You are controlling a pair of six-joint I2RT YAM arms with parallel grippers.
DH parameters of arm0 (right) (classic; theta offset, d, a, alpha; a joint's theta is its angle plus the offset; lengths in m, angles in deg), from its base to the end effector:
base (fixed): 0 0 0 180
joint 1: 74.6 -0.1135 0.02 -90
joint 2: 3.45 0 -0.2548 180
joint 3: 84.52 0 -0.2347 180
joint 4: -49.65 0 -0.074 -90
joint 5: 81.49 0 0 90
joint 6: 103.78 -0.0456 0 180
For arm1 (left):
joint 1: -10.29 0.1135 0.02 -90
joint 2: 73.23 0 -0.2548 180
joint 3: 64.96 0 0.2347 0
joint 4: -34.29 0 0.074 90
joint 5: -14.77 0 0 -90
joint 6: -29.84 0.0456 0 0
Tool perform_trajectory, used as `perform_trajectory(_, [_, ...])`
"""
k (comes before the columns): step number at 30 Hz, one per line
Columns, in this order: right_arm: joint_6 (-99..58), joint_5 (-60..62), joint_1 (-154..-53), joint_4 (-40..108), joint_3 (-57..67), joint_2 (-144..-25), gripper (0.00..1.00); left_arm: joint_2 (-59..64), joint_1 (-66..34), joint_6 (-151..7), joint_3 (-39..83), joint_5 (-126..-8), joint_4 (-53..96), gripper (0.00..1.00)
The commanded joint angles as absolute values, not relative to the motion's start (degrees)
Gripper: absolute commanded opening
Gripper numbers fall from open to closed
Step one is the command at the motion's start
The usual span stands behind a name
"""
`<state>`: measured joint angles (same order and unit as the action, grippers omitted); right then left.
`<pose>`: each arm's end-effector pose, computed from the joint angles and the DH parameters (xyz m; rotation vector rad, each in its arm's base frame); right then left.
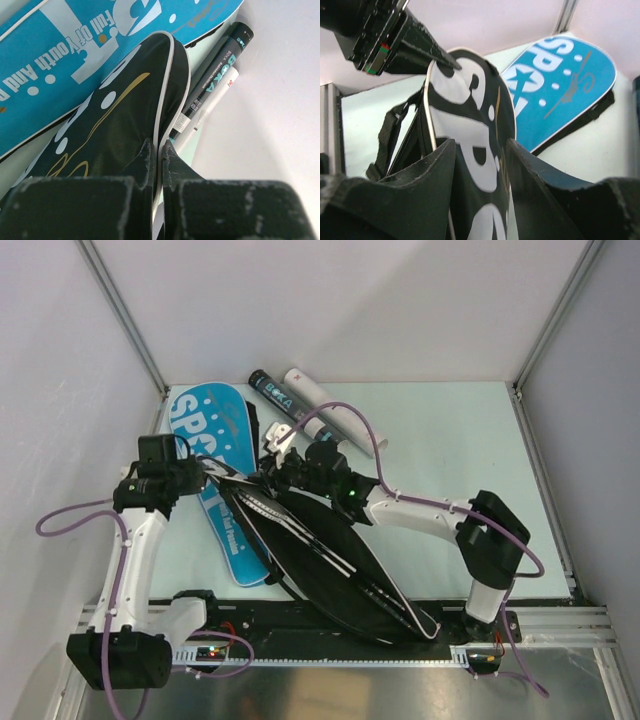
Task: Pack up the badminton gear
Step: Adjust the racket bag at the center of the board.
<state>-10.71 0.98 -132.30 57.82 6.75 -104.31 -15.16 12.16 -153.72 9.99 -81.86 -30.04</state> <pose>0.2174 0.3552 0.3062 -0.9517 1.4164 0.8289 0.1902 0.0115 0.3100 -1.8728 1.6276 -0.5929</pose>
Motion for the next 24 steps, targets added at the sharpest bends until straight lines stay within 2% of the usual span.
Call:
perform_trajectory(1, [-4.9, 0.9, -133.1, 66.3, 2.1, -107.8, 0.50, -17.4, 12.0, -154.9, 11.9, -71.3, -34.1, 0.00])
perform_trajectory(7, [-2.1, -2.7, -135.0, 69.8, 1.7, -111.2, 0.50, -18.3, 12.5, -154.6, 12.3, -68.9, -34.1, 0.00])
perform_trajectory(17, [-8.8, -9.1, -134.7, 71.6, -2.3, -114.7, 0.48, -20.1, 13.8, -156.1, 10.8, -63.9, -34.1, 0.00])
perform_trajectory(21, [-13.9, 1.0, -135.4, 66.2, -7.5, -115.9, 0.48, -21.1, 13.9, -158.2, 10.3, -61.9, -34.1, 0.00])
perform_trajectory(24, [-19.1, 4.1, -135.5, 63.8, -9.0, -116.0, 0.49, -21.7, 14.2, -159.3, 10.6, -61.7, -34.1, 0.00])
